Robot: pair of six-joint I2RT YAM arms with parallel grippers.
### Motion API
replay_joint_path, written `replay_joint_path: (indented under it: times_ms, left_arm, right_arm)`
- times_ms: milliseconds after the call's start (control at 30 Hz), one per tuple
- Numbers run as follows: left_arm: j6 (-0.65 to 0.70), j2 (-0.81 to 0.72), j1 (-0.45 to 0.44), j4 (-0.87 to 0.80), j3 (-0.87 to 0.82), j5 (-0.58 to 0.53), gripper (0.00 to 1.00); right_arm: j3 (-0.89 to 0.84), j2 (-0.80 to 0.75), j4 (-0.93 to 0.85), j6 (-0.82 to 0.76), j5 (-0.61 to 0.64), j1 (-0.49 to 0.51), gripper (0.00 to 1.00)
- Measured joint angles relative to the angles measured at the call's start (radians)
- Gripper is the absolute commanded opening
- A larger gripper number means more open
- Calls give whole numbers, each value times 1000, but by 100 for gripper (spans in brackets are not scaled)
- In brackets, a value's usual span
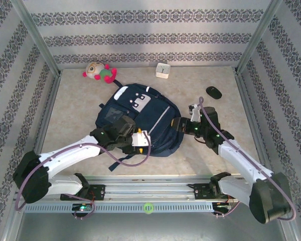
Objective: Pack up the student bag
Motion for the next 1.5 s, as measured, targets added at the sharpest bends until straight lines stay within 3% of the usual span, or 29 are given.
replay_joint_path:
  times_ms: [67,300,400,633,800,1067,1500]
  left_arm:
    - [26,37,7,54,0,-1,66]
    - [53,89,33,127,1,31,18]
    - [29,88,50,130,1,69,11]
    - [-97,93,65,125,16,146,6]
    - [-219,105,65,127,18,202,4]
    - [-359,155,76,127,49,282,2]
    - [-497,219,98,116,98,380,0]
  right_arm:
    - [-26,-55,-6,-25,24,35,52]
    - [-76,-148,-50,-95,105,168,52]
    - [-80,-171,-70,-93,156,230,52]
    - [-80,-204,-79,-14,326,463,53]
    - [-80,-143,-62,80,405,549,52]
    - [-79,-30,-22,137,481,595,51]
    - [-24,-19,-61,148,606,682,48]
